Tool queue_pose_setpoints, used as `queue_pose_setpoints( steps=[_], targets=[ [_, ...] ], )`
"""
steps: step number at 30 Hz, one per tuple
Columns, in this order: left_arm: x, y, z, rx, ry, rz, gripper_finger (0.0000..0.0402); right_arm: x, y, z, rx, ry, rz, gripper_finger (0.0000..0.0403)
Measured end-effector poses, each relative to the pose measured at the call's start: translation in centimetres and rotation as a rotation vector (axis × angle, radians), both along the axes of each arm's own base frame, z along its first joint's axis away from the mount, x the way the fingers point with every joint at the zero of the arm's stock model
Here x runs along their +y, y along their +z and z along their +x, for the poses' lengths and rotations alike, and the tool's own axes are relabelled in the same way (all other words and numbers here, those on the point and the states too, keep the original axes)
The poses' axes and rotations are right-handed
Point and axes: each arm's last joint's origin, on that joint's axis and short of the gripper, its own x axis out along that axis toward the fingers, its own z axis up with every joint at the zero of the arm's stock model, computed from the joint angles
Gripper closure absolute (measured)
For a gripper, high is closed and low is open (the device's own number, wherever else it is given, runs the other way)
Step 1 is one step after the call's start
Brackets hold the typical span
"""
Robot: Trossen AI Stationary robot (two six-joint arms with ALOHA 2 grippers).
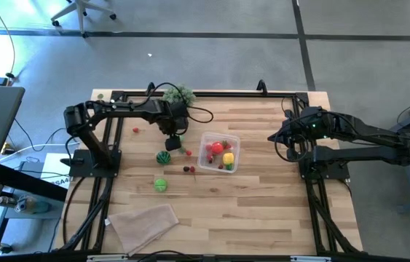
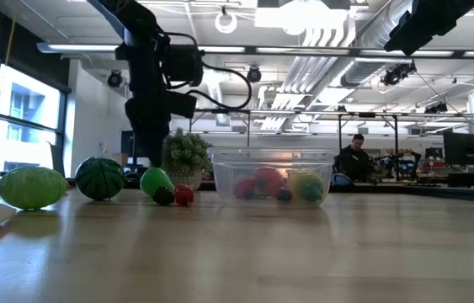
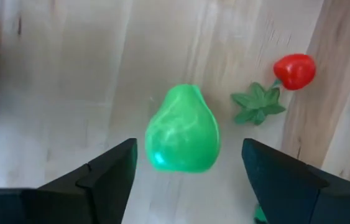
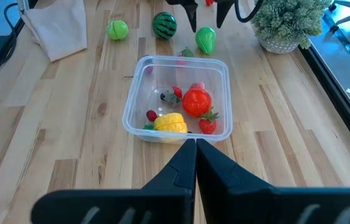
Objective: Pick and placing Produce into tupperware
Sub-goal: Put the green pear into the transparent bin
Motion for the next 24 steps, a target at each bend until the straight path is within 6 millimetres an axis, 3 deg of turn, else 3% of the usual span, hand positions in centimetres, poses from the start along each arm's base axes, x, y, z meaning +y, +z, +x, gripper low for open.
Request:
queue_pose_setpoints(
  steps=[12, 24],
  targets=[
    [-0.3, -2.2, -0.6, -0.017, -0.068, 0.026, 0.0124, 0.0, 0.0, 0.0, 0.000, 0.000, 0.000, 0.0401],
    [-0.4, -3.2, -0.8, -0.052, -0.090, 0.053, 0.0124, 0.0, 0.0, 0.0, 0.000, 0.000, 0.000, 0.0401]
  ],
)
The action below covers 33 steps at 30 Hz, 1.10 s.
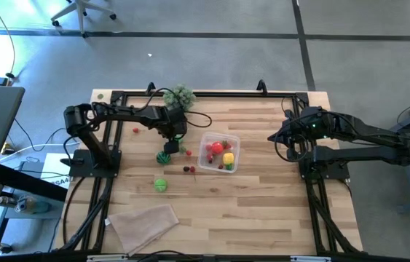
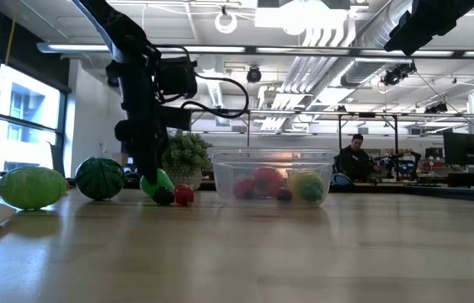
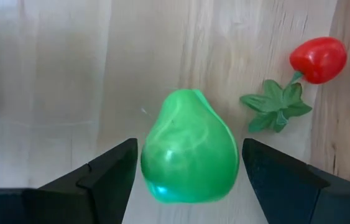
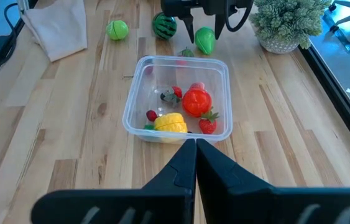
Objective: Pick and placing Produce into tupperware
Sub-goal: Put the green pear into the transparent bin
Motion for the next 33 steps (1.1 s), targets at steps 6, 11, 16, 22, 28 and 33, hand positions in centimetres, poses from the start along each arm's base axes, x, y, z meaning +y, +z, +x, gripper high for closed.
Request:
queue_pose_setpoints(
  steps=[6, 11, 16, 22, 28, 33],
  targets=[
    [-0.02, -0.19, -0.01, -0.012, -0.001, 0.000, 0.0124, 0.00, 0.00, 0.00, 0.000, 0.000, 0.000, 0.0401],
    [-0.02, -0.19, -0.01, -0.011, 0.003, 0.001, 0.0124, 0.00, 0.00, -0.01, 0.000, 0.000, 0.000, 0.0401],
    [-0.03, -0.20, -0.05, -0.005, 0.005, 0.002, 0.0128, 0.00, 0.00, 0.00, 0.000, 0.001, 0.000, 0.0401],
    [-0.01, -0.20, -0.05, -0.007, 0.026, 0.000, 0.0162, 0.00, 0.00, -0.01, 0.000, 0.000, 0.000, 0.0401],
    [0.00, -0.16, -0.03, -0.010, 0.034, 0.000, 0.0185, 0.00, 0.00, 0.00, 0.000, 0.000, 0.000, 0.0401],
    [0.01, -0.16, -0.01, -0.012, 0.039, 0.000, 0.0181, 0.00, 0.00, 0.00, 0.000, 0.000, 0.000, 0.0401]
  ],
)
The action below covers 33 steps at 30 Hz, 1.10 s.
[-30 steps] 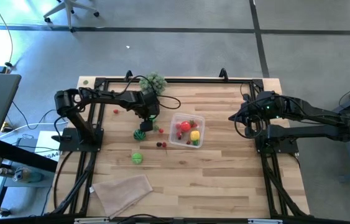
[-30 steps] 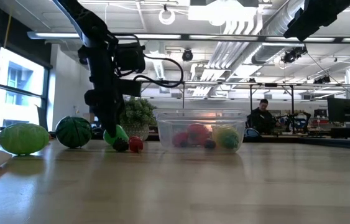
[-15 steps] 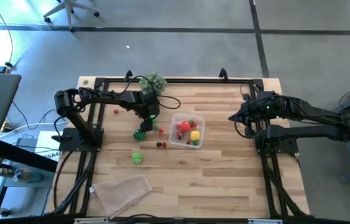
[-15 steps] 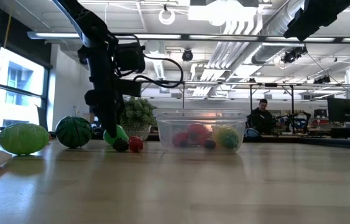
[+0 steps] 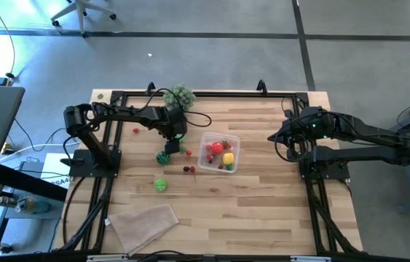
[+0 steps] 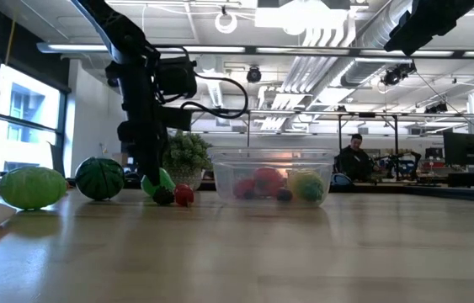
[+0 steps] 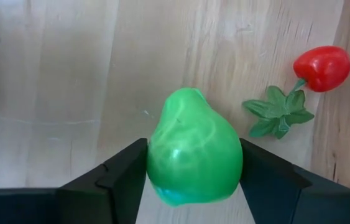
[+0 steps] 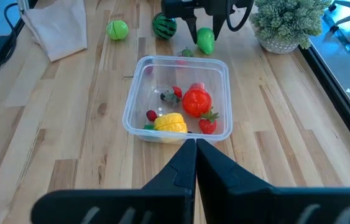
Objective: Pick and placing Produce into tupperware
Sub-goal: Put the green pear into the transparent bin
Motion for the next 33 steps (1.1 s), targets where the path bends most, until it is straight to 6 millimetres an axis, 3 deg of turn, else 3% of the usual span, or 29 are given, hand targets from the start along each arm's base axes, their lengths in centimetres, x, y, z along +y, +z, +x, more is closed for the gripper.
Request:
queue_pose_setpoints(
  steps=[14, 25, 33],
  targets=[
    [-0.1, 0.9, -0.2, -0.028, 0.009, 0.008, 0.0177, 0.0, 0.0, 0.0, 0.000, 0.000, 0.000, 0.0401],
    [-1.7, 6.1, -0.4, -0.251, -0.017, 0.064, 0.0177, 0.0, 0.0, 0.0, 0.000, 0.000, 0.000, 0.0401],
    [-4.4, 10.5, 2.9, -0.448, -0.122, 0.156, 0.0177, 0.0, 0.0, 0.0, 0.000, 0.000, 0.000, 0.0401]
  ],
)
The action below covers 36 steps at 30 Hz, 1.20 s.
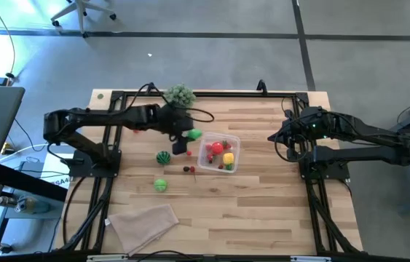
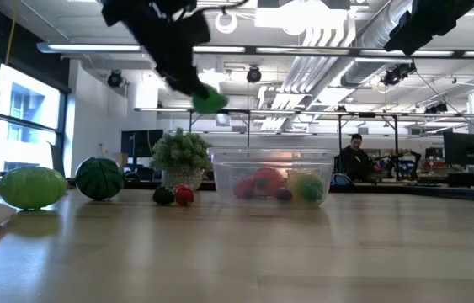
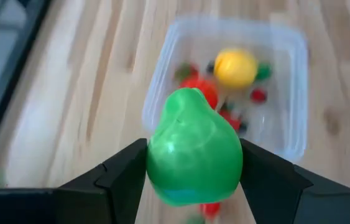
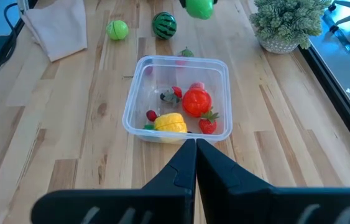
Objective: Pick and placing Produce into tupperware
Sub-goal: Put the green pear into the transparent bin
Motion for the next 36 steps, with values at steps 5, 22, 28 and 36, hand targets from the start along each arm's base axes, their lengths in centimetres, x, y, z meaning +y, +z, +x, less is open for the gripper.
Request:
queue_pose_setpoints(
  steps=[5, 22, 28, 36],
  targets=[
    [-1.8, 0.7, 2.7, -0.024, -0.060, 0.059, 0.0177, 0.0, 0.0, 0.0, 0.000, 0.000, 0.000, 0.0401],
    [-3.5, -5.4, 10.1, 0.150, -0.157, 0.010, 0.0177, 0.0, 0.0, 0.0, 0.000, 0.000, 0.000, 0.0401],
    [-3.4, -6.9, 10.7, 0.190, -0.152, -0.018, 0.0176, 0.0, 0.0, 0.0, 0.000, 0.000, 0.000, 0.0401],
    [-3.4, -7.0, 10.5, 0.213, -0.140, -0.025, 0.0176, 0.0, 0.0, 0.0, 0.000, 0.000, 0.000, 0.0401]
  ],
)
